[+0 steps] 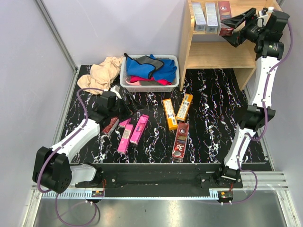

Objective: Place and organize the toothpastes onto the shelf

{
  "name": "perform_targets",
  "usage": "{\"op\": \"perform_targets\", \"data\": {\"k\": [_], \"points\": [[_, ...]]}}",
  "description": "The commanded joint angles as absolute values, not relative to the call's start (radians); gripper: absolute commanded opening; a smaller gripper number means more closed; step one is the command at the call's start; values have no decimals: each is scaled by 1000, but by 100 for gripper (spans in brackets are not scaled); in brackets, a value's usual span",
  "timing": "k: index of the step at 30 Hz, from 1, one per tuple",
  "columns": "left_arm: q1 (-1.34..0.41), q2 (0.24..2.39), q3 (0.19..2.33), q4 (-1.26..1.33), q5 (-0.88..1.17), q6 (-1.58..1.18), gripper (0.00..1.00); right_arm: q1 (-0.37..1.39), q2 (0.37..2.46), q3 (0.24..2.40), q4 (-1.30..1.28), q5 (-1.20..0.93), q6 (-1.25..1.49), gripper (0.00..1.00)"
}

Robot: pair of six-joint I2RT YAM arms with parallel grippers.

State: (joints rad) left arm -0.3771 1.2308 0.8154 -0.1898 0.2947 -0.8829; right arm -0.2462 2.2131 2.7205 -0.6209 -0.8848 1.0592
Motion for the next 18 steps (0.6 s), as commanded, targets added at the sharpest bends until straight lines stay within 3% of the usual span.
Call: {"op": "perform_targets", "data": {"k": [1,12,14,15,18], "points": [[-383,1236,842,-152,327,-859,99,-255,2106,2663,-580,-899,1017,87],[-396,1238,833,-152,321,-856,99,-259,1950,2501,-580,-894,960,93],[-397,1238,833,-153,318,-854,99,-259,1889,2415,-581,-884,940,94],[-399,1238,831,-155,316,-853,99,-259,1866,2377,-580,-876,931,100],[-399,1238,838,-161,311,-845,99,-259,1773,2214,-580,-848,881,100]]}}
